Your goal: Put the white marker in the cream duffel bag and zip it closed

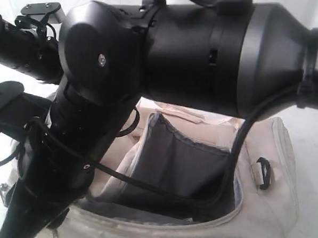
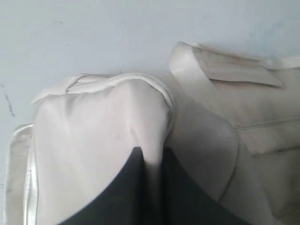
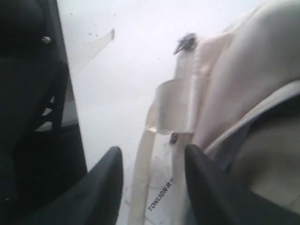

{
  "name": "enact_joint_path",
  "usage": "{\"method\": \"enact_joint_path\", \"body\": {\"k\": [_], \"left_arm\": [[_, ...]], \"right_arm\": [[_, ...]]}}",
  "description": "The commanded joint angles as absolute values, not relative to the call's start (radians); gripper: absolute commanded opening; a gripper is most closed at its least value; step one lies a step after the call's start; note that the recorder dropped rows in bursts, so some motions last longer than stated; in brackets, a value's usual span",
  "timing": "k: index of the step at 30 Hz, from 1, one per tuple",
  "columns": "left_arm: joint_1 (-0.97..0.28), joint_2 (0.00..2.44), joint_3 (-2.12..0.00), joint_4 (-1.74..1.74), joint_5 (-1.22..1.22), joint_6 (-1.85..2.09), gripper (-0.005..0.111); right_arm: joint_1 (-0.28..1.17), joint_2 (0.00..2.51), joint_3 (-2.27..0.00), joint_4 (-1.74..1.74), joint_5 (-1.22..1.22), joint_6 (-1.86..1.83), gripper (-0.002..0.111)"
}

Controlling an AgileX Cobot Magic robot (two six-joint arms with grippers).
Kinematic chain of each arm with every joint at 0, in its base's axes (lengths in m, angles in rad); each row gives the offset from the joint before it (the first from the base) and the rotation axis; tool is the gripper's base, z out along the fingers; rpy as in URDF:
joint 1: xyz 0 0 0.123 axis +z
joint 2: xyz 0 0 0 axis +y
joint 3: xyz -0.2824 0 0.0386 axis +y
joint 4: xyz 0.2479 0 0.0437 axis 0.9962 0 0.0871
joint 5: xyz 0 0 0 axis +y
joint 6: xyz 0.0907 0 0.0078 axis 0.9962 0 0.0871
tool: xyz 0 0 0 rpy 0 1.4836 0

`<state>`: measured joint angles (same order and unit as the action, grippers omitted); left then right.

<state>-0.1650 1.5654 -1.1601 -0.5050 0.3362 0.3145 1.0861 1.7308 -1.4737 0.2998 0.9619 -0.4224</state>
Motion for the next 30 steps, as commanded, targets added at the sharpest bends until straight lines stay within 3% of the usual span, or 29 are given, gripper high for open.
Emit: {"method": "enact_joint_path", "body": {"k": [1, 4, 8, 10, 14, 20, 30], "left_arm": [[-0.159, 1.564, -1.17, -0.511, 0.297, 0.311, 0.001], [-0.159, 1.564, -1.17, -0.511, 0.301, 0.311, 0.001], [-0.159, 1.564, -1.17, -0.511, 0.305, 0.311, 0.001], [-0.159, 1.564, -1.17, -0.511, 0.309, 0.311, 0.001], [-0.159, 1.564, -1.17, -0.511, 0.318, 0.313, 0.001], [-0.159, 1.564, -1.17, -0.509, 0.309, 0.313, 0.001], [-0.159, 1.564, -1.17, -0.508, 0.306, 0.319, 0.001]], "right_arm": [[1.086, 1.704, -1.476, 0.281, 0.956, -0.363, 0.049], [1.07, 1.649, -1.476, 0.012, 0.919, -0.162, 0.049], [1.009, 1.634, -1.476, -0.037, 0.883, -0.038, 0.045], [0.953, 1.649, -1.476, 0.071, 0.735, 0.027, 0.04], [0.916, 1.682, -1.476, 0.149, 0.596, 0.162, 0.041], [0.916, 1.684, -1.401, 0.35, 0.516, 0.163, 0.047], [0.918, 1.638, -1.235, 0.47, 0.291, 0.222, 0.047]]}}
